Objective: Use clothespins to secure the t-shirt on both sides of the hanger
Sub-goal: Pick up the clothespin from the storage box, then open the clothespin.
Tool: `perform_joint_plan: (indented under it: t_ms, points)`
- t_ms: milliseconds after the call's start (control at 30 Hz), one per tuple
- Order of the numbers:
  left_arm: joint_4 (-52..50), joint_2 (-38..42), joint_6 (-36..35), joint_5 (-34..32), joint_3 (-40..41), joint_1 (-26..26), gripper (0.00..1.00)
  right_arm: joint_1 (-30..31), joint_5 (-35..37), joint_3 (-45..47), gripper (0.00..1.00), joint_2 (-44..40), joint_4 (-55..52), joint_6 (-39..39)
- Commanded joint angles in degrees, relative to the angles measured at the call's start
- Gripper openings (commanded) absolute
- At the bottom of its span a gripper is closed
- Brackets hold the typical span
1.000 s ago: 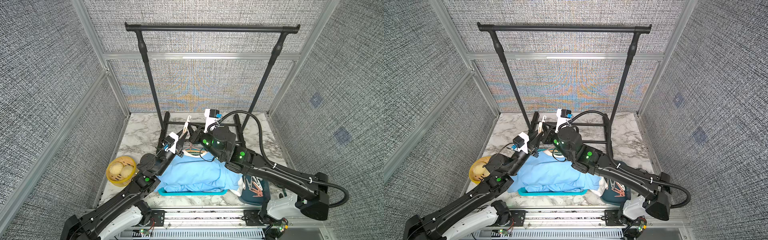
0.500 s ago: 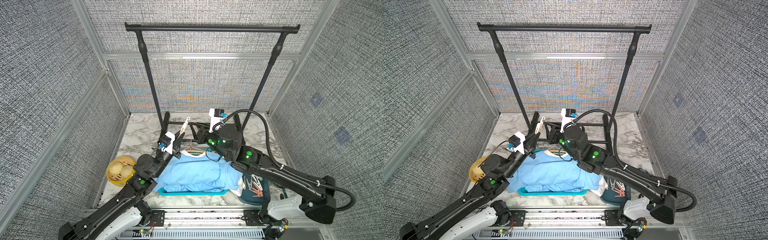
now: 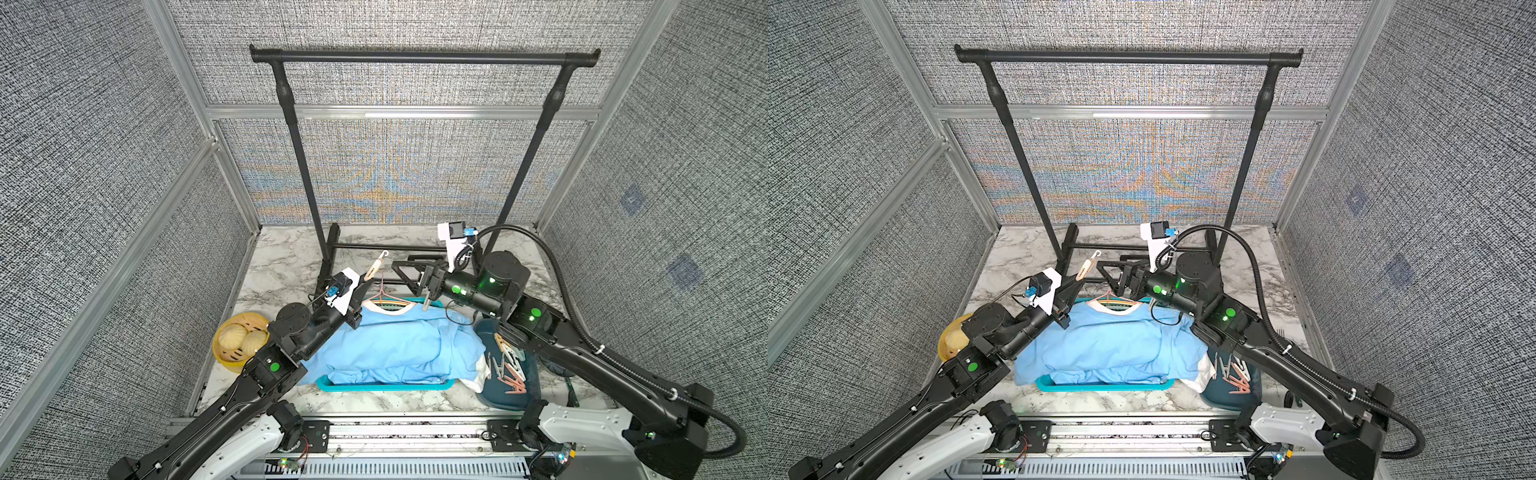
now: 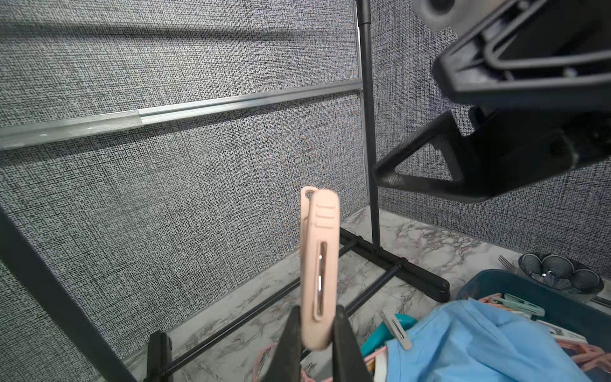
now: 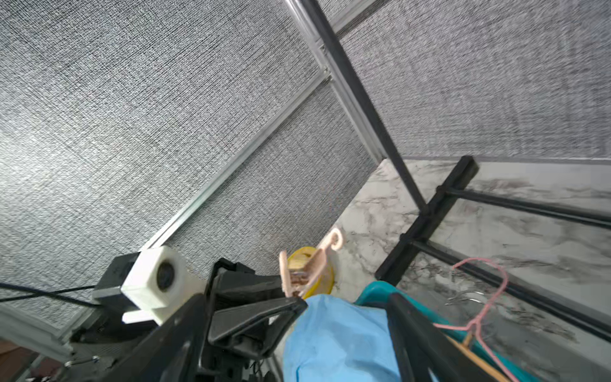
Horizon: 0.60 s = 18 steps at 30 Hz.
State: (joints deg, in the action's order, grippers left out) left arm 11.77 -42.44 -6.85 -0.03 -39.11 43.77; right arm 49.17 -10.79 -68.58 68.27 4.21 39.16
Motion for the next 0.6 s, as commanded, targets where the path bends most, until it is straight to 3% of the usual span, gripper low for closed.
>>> perform_joint_plan:
  t_ms: [0,300,567]
  points:
    - [0.36,-0.19,0.96,0.90,-0.60,-0.06,0.00,0.90,-3.16,-1.17,0.88,2.23,4.11,5.41]
    - [-0.17,-0.20,0.79,0.95,-1.27,-0.04,0.00,3.86,0.85,-5.15,0.82,8.86,4.12,7.54]
    - [-1.12,-0.84,0.99,1.75,-2.00,-0.06,0.00,4.18,5.27,-4.99,0.56,9.47,5.44,7.87]
